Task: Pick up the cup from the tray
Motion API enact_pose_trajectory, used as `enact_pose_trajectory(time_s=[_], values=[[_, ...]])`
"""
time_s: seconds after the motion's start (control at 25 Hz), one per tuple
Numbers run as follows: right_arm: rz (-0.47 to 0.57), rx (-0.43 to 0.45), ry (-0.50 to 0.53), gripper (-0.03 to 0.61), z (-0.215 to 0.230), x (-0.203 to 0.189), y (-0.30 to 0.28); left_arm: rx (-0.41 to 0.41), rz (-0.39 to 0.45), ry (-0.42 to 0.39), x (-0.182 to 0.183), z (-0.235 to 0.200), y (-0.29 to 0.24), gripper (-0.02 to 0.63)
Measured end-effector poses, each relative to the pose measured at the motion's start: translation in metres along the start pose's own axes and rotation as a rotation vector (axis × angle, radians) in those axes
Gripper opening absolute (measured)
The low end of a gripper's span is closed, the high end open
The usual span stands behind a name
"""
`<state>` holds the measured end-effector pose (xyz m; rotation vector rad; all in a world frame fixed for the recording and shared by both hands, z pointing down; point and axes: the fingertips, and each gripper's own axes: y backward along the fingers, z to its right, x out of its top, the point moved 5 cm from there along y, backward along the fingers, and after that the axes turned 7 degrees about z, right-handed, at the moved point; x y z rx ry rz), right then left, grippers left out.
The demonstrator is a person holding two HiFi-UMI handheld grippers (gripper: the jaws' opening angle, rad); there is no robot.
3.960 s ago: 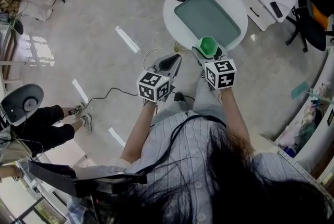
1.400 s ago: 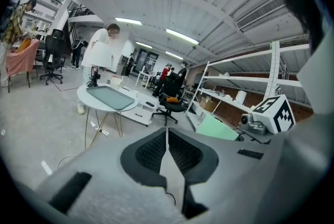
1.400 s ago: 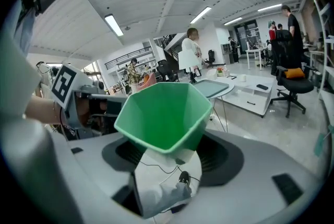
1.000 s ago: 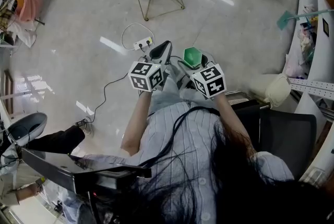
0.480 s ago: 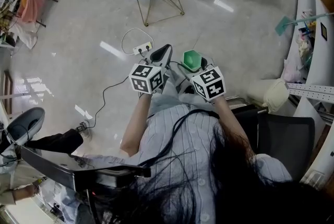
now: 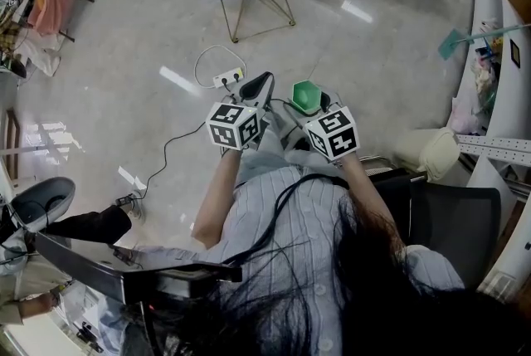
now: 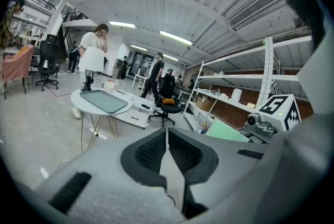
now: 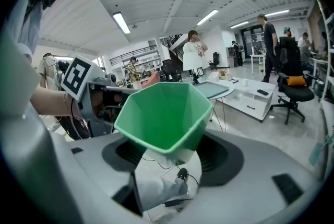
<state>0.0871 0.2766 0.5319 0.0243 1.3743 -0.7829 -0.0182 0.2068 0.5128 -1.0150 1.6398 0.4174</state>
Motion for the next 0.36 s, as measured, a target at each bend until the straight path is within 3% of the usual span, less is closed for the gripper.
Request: enact_pose_trajectory(time_s=[0.36], values=[[-0.012,0.004,0.012,0.311,-0.0045,0.0099,-0.0057,0.008,-0.003,0.01,0.0063,-0.008,0.006,0.015]])
